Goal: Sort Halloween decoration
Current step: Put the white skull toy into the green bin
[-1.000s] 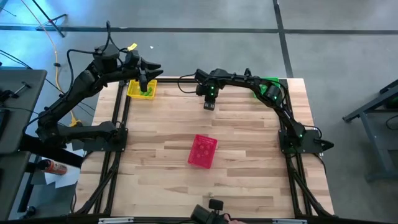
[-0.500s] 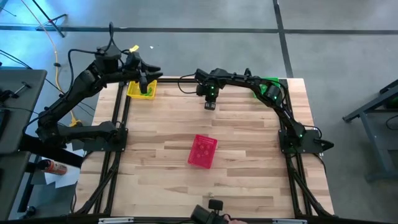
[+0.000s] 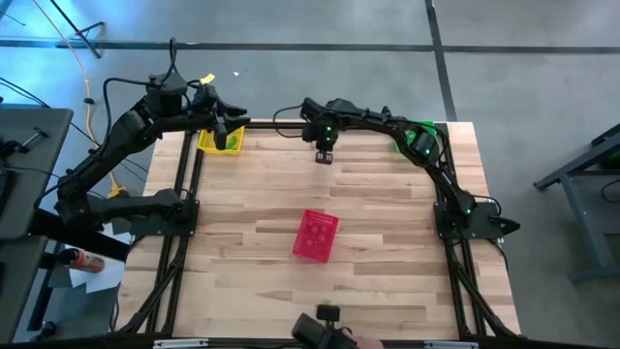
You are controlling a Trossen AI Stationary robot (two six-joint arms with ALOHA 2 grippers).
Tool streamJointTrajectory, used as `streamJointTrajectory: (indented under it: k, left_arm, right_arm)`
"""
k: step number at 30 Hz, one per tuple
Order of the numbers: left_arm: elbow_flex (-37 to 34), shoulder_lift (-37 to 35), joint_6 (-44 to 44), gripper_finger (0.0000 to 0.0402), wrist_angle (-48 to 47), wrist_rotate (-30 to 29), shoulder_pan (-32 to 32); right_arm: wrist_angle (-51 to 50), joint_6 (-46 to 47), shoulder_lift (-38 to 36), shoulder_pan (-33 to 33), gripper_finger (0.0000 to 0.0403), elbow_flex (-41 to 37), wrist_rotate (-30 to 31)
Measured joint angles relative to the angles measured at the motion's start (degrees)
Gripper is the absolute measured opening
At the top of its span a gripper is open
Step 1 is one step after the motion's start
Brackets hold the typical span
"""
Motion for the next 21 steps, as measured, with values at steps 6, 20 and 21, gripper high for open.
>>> streamJointTrajectory:
  k: [6,20,21]
  left_arm:
    - [0.00,-0.02,0.00,0.0147,-0.03,0.00,0.00]
    - [0.00,-0.02,-0.02,0.0147,-1.51,0.00,0.00]
    - [0.00,-0.02,-0.02,0.0147,-1.83,0.00,0.00]
  right_arm:
    - [-0.08,0.02,-0.07,-0.61,0.0003,4.24,-0.91]
    - [-2.16,0.69,-0.28,-1.69,0.0001,11.27,-4.28]
    - [-2.52,0.83,-0.29,-1.71,0.0000,11.51,-5.03]
